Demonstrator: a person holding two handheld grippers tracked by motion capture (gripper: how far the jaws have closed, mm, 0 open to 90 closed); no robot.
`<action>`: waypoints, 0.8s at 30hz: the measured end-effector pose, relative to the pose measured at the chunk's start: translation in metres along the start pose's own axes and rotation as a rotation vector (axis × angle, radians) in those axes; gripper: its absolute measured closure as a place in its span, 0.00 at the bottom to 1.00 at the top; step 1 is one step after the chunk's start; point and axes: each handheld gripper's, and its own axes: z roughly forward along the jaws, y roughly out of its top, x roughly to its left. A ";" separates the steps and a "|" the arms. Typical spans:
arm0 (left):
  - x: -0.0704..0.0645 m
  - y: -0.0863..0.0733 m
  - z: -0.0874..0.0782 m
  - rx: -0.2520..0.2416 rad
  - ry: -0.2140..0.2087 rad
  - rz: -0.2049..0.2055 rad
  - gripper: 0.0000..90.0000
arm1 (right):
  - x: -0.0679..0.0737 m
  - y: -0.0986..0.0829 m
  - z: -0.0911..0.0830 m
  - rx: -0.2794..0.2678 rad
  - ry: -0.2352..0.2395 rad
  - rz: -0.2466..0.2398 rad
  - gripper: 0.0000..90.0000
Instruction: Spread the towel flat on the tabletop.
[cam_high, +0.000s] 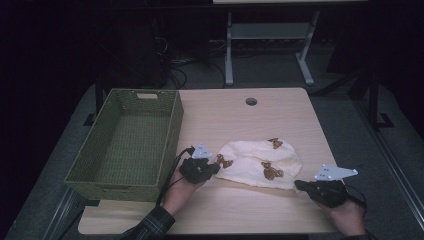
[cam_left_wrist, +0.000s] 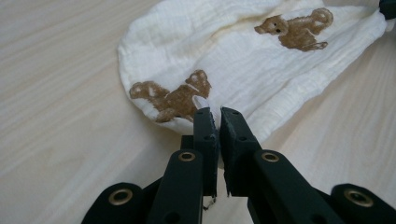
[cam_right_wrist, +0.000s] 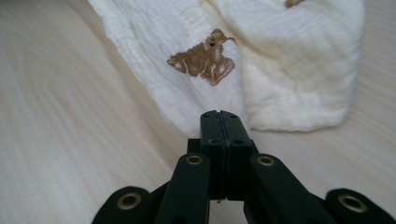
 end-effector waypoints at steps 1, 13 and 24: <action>-0.002 -0.003 -0.001 0.001 -0.006 -0.007 0.94 | 0.002 -0.002 -0.001 0.005 0.008 0.001 0.99; -0.024 -0.032 -0.012 0.054 -0.066 -0.016 0.92 | 0.027 -0.024 -0.011 0.038 0.071 -0.003 0.98; -0.012 -0.009 -0.008 -0.007 -0.038 0.017 0.67 | 0.008 -0.008 -0.007 0.021 0.076 0.045 0.75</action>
